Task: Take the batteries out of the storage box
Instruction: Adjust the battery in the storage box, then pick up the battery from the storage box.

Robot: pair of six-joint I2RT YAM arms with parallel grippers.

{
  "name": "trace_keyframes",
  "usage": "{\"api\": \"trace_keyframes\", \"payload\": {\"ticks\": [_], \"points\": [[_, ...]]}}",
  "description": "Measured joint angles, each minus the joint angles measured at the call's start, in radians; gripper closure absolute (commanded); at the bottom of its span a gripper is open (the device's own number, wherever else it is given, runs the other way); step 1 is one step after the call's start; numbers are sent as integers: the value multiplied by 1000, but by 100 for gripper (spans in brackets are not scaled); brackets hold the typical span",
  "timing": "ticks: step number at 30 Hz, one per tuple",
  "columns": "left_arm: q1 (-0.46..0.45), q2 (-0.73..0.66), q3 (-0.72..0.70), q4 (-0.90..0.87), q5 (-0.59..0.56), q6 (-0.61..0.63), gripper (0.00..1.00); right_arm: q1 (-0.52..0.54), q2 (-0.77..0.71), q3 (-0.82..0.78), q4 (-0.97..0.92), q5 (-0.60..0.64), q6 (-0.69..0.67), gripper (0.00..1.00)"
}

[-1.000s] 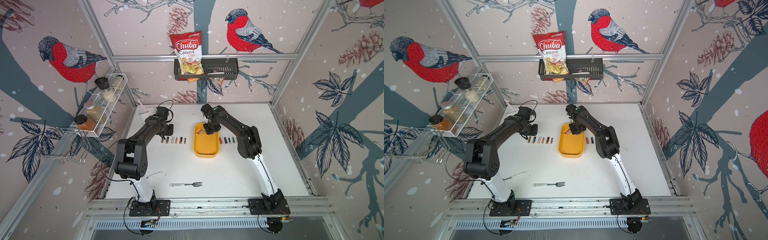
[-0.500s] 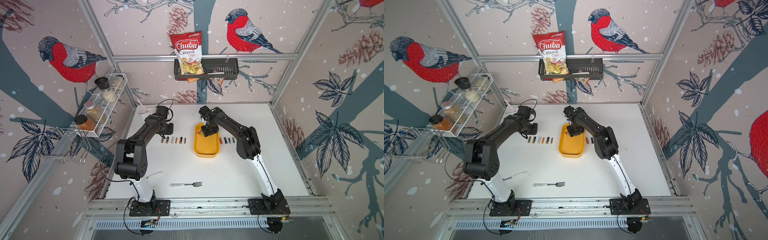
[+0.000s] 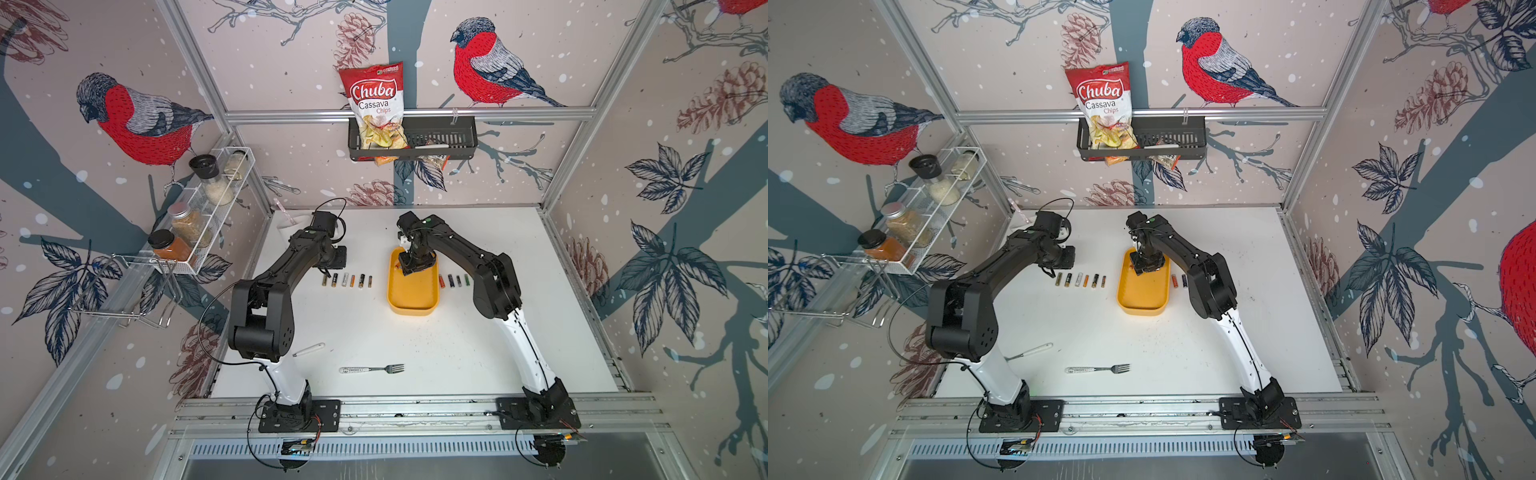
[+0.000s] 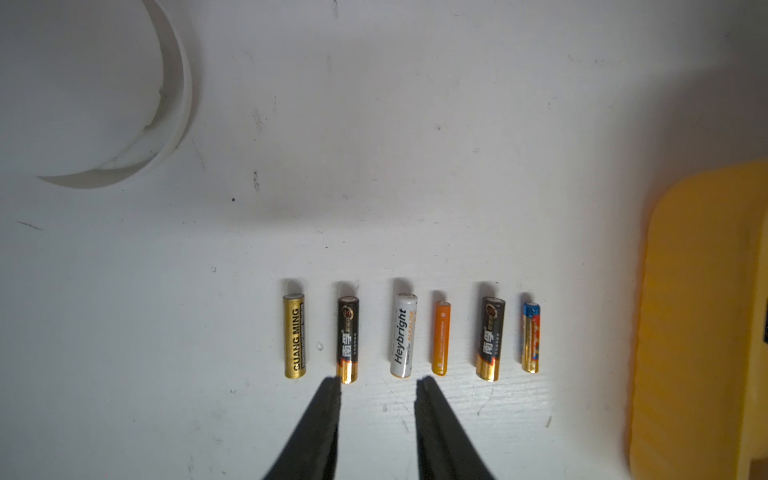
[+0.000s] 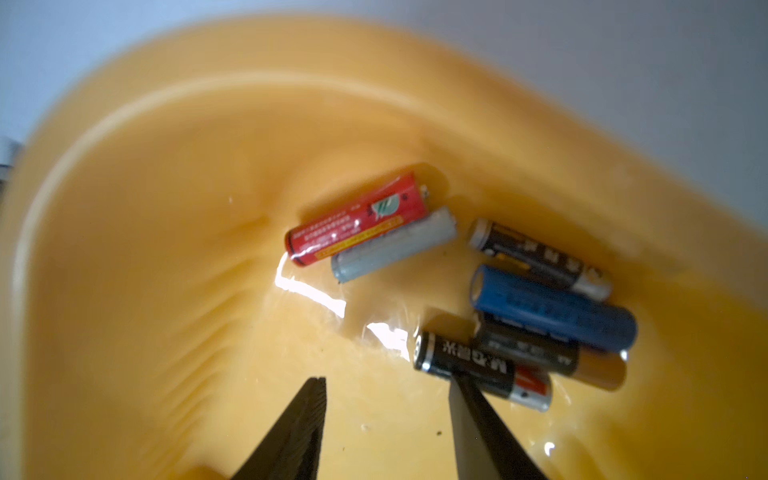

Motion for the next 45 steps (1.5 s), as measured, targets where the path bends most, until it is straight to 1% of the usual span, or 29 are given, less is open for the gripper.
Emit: {"api": "trace_keyframes", "payload": {"ticks": [3, 8, 13, 22, 29, 45], "points": [[0, 0, 0, 0, 0, 0, 65, 3, -18, -7, 5, 3, 0, 42], [0, -1, 3, 0, 0, 0, 65, 5, -19, 3, 17, 55, -5, 41], [0, -1, 3, -1, 0, 0, 65, 3, -13, 6, 22, 100, -29, 36], [0, -1, 4, -3, 0, 0, 65, -14, 12, 24, 53, 130, -56, 36], [0, -1, 4, -3, 0, 0, 65, -8, 14, 2, 58, 127, -60, 39], [0, -2, 3, -3, 0, 0, 65, 15, -31, -95, 75, 134, -56, 46]]}}
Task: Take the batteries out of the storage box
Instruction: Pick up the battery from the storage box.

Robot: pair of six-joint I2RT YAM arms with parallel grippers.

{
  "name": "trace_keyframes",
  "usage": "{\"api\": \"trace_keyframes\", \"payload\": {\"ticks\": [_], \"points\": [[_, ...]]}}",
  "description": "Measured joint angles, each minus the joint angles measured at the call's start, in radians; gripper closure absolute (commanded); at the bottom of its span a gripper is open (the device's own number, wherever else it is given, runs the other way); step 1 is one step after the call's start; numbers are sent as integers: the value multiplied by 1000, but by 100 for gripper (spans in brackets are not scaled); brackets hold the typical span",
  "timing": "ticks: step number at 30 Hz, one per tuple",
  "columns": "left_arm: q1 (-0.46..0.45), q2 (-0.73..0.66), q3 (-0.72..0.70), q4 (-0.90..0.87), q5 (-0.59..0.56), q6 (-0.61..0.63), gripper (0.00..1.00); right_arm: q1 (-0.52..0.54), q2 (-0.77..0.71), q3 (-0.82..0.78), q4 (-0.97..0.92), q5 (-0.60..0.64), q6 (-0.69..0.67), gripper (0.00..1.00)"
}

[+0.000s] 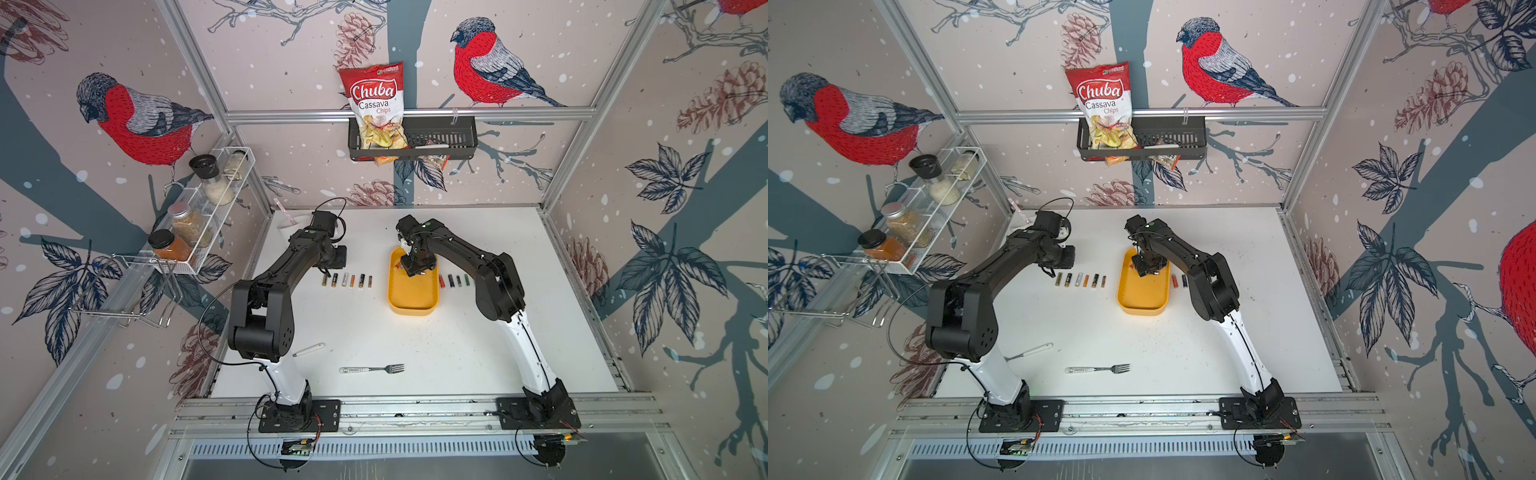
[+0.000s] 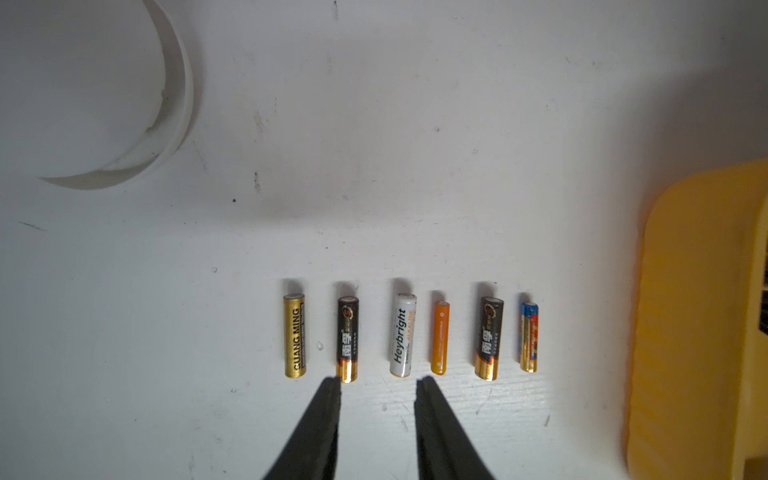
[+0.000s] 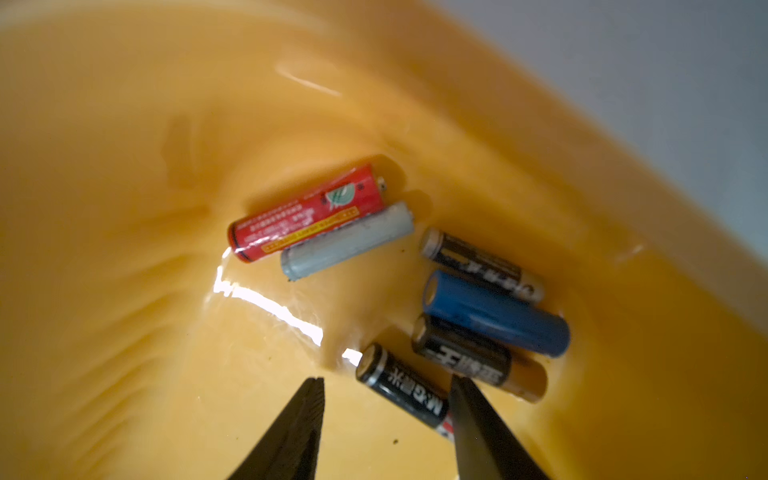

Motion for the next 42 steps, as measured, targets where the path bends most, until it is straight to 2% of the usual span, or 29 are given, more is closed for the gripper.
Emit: {"api": "trace_keyframes", "payload": {"ticks": [10, 26, 42], "points": [[0, -3, 0, 0, 0, 0, 65, 0, -5, -29, 4, -4, 0, 62], [0, -14, 0, -3, 0, 0, 65, 0, -5, -38, 7, -11, 0, 80], [-1, -14, 4, -4, 6, -3, 65, -10, -54, -37, 6, -55, 28, 82]]}}
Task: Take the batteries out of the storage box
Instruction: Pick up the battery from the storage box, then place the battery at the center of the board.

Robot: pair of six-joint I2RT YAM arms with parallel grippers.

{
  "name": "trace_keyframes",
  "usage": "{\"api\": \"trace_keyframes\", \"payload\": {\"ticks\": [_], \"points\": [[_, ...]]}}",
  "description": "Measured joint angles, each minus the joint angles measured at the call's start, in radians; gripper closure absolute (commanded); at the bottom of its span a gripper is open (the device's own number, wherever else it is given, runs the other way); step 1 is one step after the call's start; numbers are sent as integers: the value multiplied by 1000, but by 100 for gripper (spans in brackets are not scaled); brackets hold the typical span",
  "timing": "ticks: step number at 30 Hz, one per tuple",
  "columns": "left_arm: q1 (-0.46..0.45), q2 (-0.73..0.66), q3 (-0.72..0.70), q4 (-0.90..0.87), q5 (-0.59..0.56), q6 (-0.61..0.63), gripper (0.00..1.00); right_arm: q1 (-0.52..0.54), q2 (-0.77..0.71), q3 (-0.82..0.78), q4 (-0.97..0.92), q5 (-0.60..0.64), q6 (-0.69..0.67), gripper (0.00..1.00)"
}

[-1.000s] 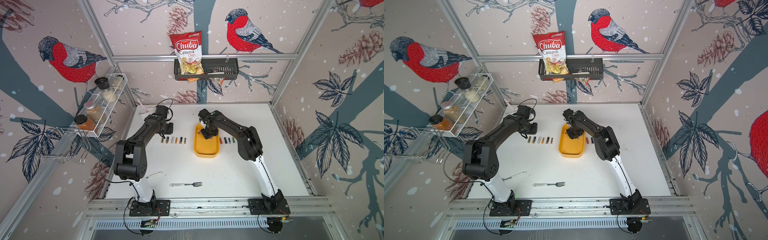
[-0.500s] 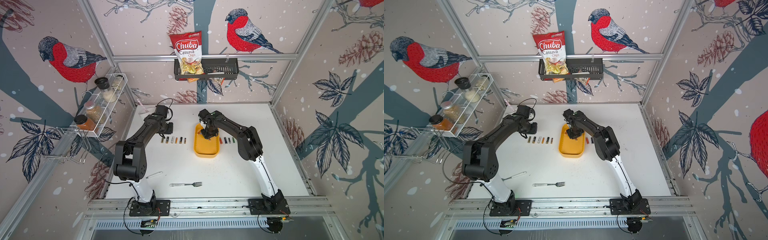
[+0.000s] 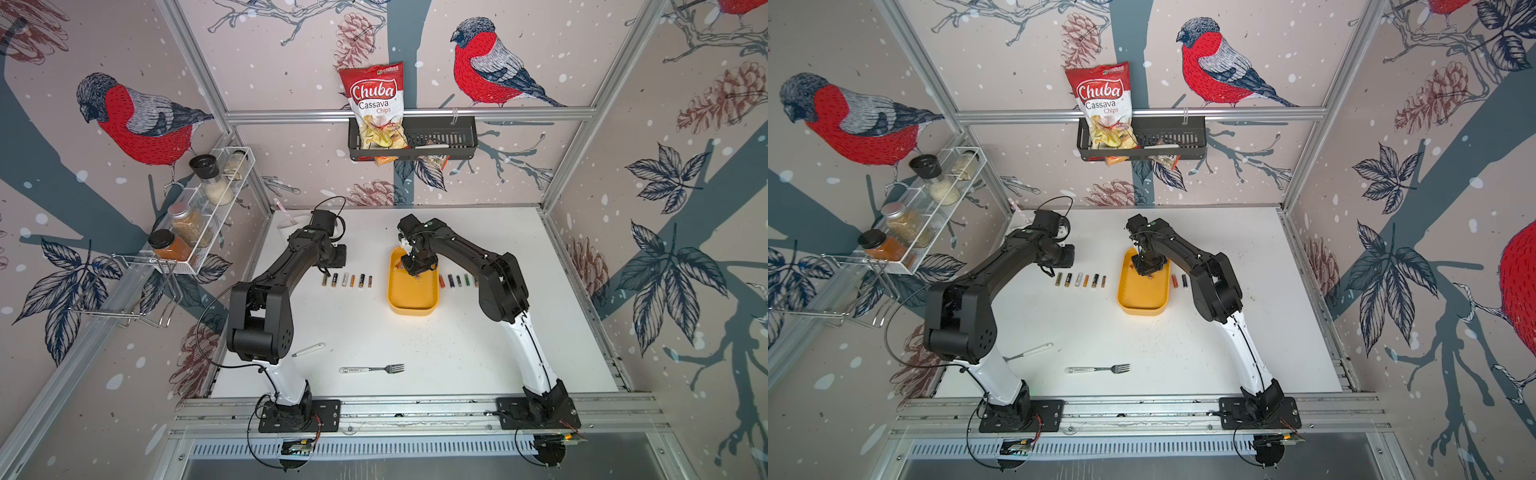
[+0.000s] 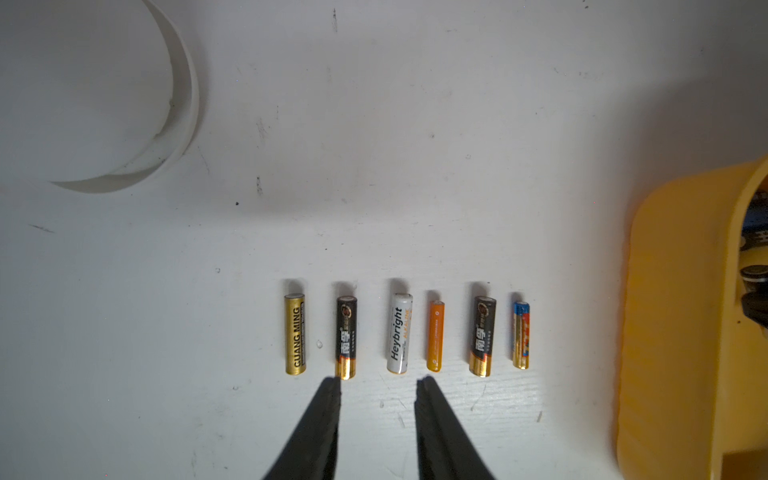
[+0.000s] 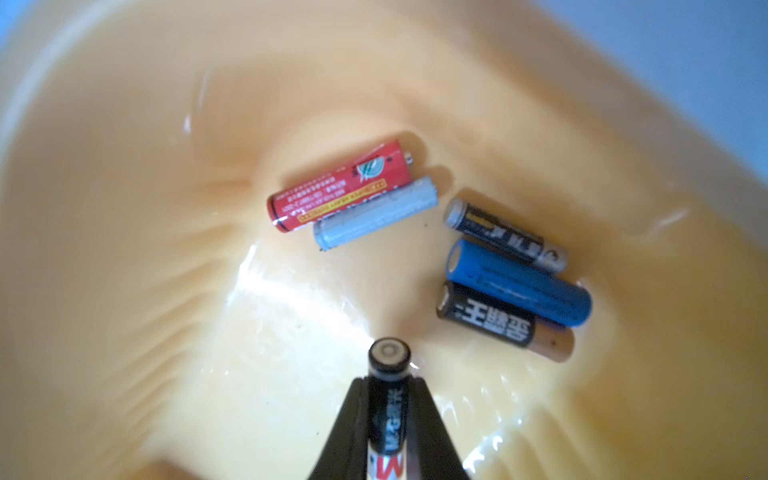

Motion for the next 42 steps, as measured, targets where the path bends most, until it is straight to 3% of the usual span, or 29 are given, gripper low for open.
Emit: {"api": "trace_keyframes", "payload": {"ticks": [16, 29, 42], "points": [[-13, -9, -14, 12, 10, -35, 65, -77, -206, -62, -13, -14, 106, 82], [-14, -9, -14, 16, 28, -40, 65, -136, -460, -398, 27, 13, 177, 82], [-15, -29, -39, 15, 27, -40, 65, -95, -544, -744, 189, -11, 238, 82]]}}
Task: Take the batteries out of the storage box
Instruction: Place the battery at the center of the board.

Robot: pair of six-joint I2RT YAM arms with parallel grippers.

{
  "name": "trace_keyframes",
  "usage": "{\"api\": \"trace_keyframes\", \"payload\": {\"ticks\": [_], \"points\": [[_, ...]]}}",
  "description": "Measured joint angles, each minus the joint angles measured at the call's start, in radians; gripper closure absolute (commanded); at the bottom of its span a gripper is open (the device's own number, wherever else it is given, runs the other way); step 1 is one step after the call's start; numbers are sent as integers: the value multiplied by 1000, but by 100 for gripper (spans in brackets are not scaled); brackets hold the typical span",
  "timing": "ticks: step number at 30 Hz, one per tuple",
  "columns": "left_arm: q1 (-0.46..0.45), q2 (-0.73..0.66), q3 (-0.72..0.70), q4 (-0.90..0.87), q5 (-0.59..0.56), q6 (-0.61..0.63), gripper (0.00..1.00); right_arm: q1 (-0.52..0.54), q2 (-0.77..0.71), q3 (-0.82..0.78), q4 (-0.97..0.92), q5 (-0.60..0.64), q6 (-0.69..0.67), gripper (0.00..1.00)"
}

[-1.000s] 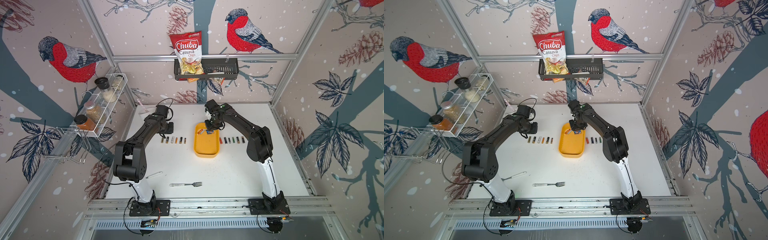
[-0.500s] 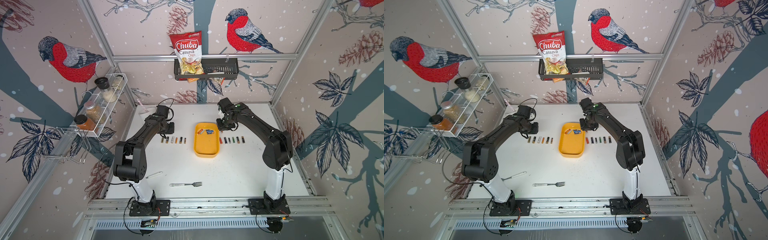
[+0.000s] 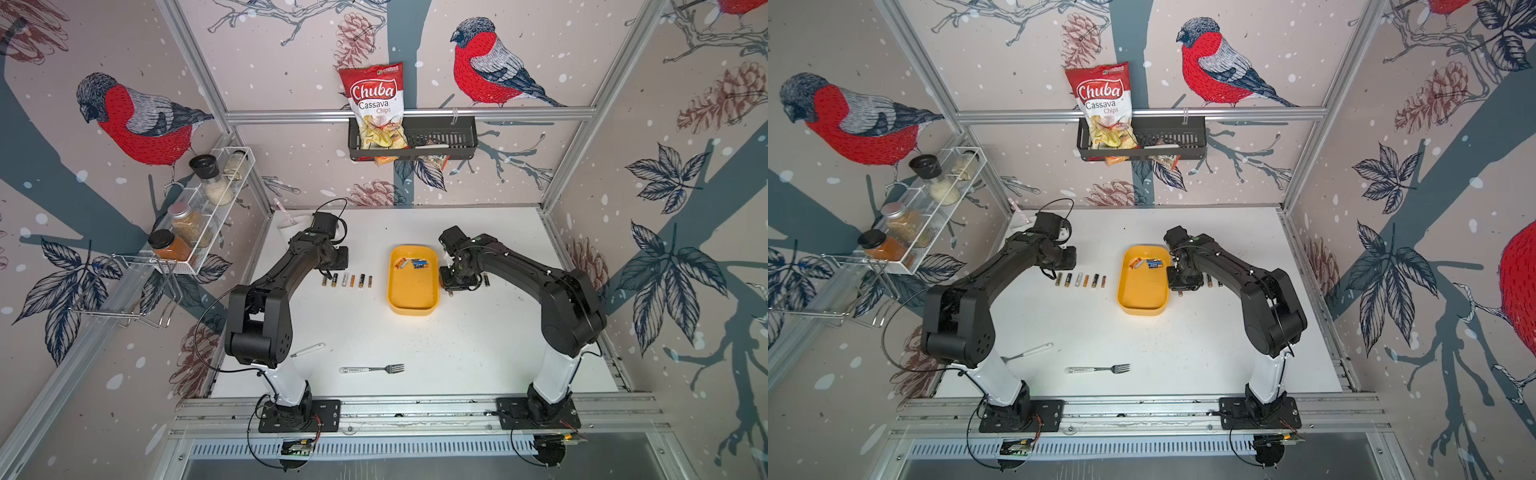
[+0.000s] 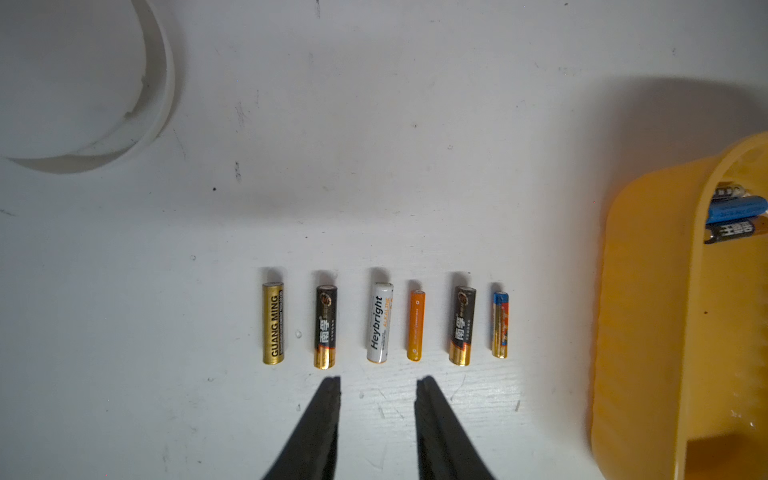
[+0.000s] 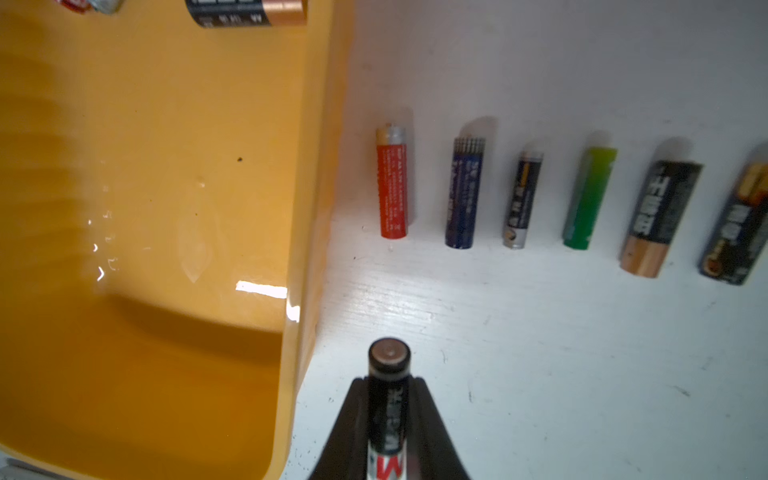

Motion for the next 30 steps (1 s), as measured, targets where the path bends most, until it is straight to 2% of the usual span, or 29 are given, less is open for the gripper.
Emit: {"api": "trace_keyframes", "payload": {"ticks": [14, 30], "points": [[-10, -2, 1, -4, 0, 0, 65, 14, 35, -101, 122, -20, 26, 82], [-21, 17, 20, -7, -1, 0, 65, 18, 60, -138, 153, -26, 29, 80]]}}
